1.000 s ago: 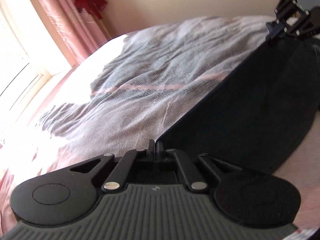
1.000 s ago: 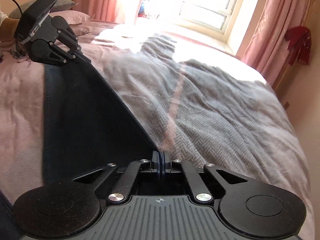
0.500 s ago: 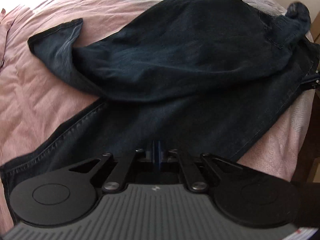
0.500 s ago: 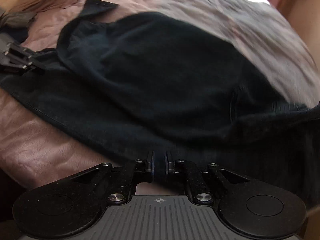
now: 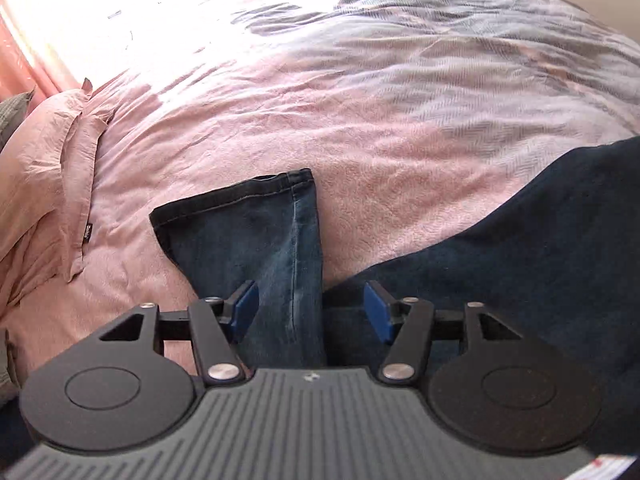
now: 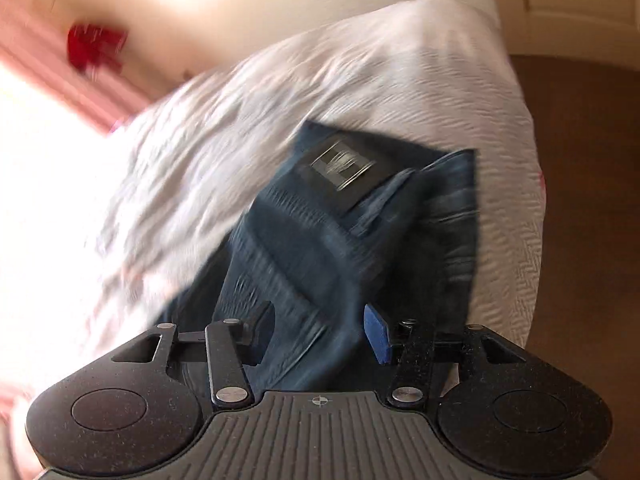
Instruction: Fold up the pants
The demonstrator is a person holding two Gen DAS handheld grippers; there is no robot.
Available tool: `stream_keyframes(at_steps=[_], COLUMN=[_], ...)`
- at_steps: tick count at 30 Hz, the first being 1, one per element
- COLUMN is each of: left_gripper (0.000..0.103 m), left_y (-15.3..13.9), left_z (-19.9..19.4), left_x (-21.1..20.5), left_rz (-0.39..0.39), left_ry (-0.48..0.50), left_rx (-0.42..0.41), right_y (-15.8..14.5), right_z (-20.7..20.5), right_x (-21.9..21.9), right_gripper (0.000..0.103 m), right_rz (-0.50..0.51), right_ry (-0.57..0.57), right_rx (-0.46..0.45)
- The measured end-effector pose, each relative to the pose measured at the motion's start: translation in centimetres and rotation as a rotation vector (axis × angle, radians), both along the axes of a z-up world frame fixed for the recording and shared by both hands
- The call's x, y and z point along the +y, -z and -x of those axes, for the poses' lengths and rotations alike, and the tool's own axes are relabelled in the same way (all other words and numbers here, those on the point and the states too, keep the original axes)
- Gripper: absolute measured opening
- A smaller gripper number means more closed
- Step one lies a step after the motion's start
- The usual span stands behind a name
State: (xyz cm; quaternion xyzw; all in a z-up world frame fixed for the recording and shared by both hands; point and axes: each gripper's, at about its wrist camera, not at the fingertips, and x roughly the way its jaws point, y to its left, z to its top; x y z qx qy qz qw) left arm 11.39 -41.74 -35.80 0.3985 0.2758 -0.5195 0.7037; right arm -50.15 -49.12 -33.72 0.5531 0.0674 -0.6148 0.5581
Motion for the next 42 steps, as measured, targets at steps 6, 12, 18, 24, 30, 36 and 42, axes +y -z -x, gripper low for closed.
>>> stream_keyframes(at_steps=[6, 12, 18, 24, 30, 36, 42], left_gripper=[0.054, 0.055, 0.051, 0.003, 0.003, 0.002, 0.003], left_y=[0.6, 0.9, 3.8, 0.3, -9.0, -4.6, 1.8], left_z=[-0.1, 0.1, -0.5, -5.4, -12.9, -9.2, -8.0], left_x=[-0.6, -1.3, -4.5, -1.7, 14.2, 27.0, 31.6], left_rz=[0.013, 0.011, -0.048, 0.092, 0.368, 0.331, 0.358], left_ry=[-0.032, -0.014, -0.005, -0.191, -0.627, -0.887, -1.081], left_rx=[0.014, -0.037, -0.110, -0.026, 0.187, 0.328, 0.505], right_y=[2.0, 2.6, 3.2, 1.1, -4.3, -3.1, 2.5], right_z=[2.2, 2.9, 4.8, 4.7, 6.0, 7.7, 8.8], right_x=[0.4, 0.9, -0.1, -1.8, -2.3, -0.5, -0.5], right_gripper=[0.046, 0.046, 0.046, 0.002, 0.002, 0.002, 0.002], right_rz=[0.028, 0.030, 0.034, 0.077, 0.188, 0.111, -0.058], right_ry=[0.081, 0.125, 0.146, 0.048, -0.065, -0.108, -0.084], right_rx=[-0.121, -0.119, -0.111, -0.046, -0.049, -0.037, -0.023])
